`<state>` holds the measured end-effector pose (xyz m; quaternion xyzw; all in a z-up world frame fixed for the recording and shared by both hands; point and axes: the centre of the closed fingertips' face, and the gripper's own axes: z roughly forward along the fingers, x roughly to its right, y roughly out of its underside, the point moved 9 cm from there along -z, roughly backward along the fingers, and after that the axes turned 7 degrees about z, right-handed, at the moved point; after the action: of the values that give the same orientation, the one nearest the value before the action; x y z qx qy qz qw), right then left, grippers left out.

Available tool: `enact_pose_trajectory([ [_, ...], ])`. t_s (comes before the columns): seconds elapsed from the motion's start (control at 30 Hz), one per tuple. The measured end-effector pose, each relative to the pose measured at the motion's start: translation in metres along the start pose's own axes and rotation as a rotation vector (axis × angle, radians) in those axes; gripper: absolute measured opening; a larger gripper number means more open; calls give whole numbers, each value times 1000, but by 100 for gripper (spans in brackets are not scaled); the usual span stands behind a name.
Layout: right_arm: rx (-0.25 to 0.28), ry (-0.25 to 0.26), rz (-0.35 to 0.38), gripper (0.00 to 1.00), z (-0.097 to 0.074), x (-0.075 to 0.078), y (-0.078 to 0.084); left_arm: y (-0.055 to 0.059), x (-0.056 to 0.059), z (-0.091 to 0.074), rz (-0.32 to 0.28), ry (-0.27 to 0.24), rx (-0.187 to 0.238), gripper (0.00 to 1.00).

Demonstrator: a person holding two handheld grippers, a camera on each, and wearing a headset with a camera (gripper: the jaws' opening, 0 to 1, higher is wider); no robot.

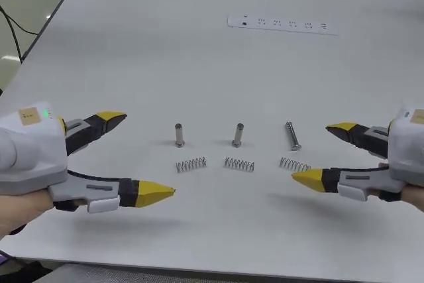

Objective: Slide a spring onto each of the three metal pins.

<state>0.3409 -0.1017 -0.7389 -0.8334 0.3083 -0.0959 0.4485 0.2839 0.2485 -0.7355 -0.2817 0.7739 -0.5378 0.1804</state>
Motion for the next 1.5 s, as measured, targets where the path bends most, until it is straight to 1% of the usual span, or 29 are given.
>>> enact_pose_trajectory([
  [0.03,-2,2,1,65,2,2,-3,0,0,0,0,-1,1,98],
  [0.1,-23,4,-4,58,5,5,-7,-1,0,1,-7,-1,5,98],
  [0.2,-36,-11,11,52,11,7,-13,-1,2,2,-3,5,4,98],
  [0.33,-40,-6,20,49,17,10,-19,-2,3,3,-4,7,6,98],
  [0.43,-63,5,53,45,23,15,-23,-2,2,2,-5,5,4,98],
  [0.53,-83,30,78,44,29,21,-25,-2,1,2,-8,2,7,98],
  [0.6,-93,40,108,42,33,25,-26,-1,1,2,-10,1,9,98],
  [0.7,-105,54,149,40,38,29,-26,0,2,2,-10,2,4,98],
  [0.73,-118,62,177,39,40,31,-26,0,2,1,-10,3,3,98],
  [0.77,-129,73,189,38,42,32,-25,1,2,1,-12,4,2,98],
  [0.8,-139,73,187,36,44,34,-25,1,2,1,-12,3,2,98],
  [0.87,-169,95,200,33,47,36,-23,1,2,1,-14,3,2,98],
  [0.9,-169,91,201,32,49,36,-23,1,2,1,-14,3,1,98],
  [1.0,-202,102,221,28,55,38,-22,2,2,1,-14,4,-2,98],
  [1.07,-209,112,240,25,58,40,-22,2,2,1,-15,4,-1,98],
  [1.17,-242,131,267,24,65,42,-20,2,2,1,-13,8,-3,98],
  [1.2,-236,136,261,23,66,44,-21,2,2,1,-14,9,-5,98],
  [1.23,-253,144,278,22,66,44,-20,2,2,1,-12,8,-5,98],
  [1.3,-248,140,286,21,67,44,-21,1,1,0,-13,7,-3,98],
  [1.33,-259,151,299,21,67,45,-20,1,1,0,-13,6,-1,98],
  [1.37,-258,152,295,20,68,45,-20,1,1,0,-13,5,-1,98],
  [1.5,-285,170,304,18,70,46,-17,1,1,0,-12,8,-5,98],
])
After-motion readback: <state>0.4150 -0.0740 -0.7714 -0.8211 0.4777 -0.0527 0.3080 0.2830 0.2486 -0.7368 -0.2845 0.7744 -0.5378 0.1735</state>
